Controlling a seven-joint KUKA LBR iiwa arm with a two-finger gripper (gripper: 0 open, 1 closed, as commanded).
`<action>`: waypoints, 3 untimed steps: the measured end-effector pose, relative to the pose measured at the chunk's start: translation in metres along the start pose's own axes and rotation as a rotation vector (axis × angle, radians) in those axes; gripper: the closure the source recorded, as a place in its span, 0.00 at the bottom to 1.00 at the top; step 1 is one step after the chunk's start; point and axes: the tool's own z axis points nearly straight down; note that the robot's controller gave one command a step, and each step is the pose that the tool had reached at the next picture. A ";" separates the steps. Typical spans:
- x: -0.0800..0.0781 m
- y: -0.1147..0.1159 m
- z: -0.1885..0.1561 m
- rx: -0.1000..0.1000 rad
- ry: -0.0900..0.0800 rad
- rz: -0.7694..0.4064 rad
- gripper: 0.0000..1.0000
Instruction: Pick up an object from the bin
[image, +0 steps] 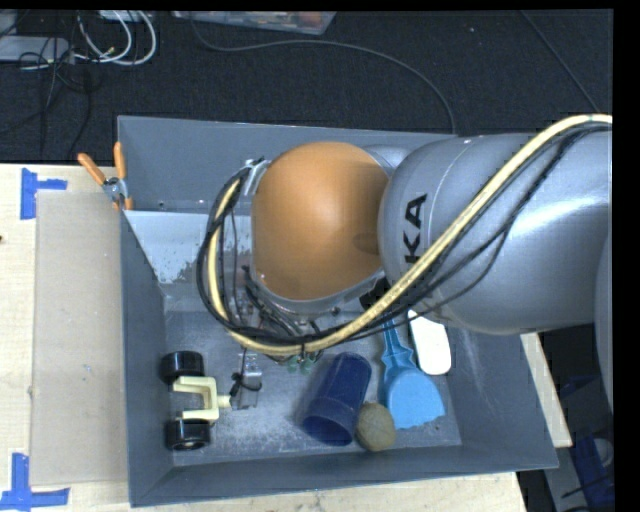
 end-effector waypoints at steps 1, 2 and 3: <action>-0.002 -0.001 -0.004 -0.002 -0.008 0.005 0.00; -0.024 0.011 0.068 -0.002 -0.009 0.025 0.00; -0.045 0.024 0.084 -0.001 -0.003 0.057 0.00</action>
Offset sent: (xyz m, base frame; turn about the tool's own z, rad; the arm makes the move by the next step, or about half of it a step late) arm 0.0496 0.0259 -0.1710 0.0549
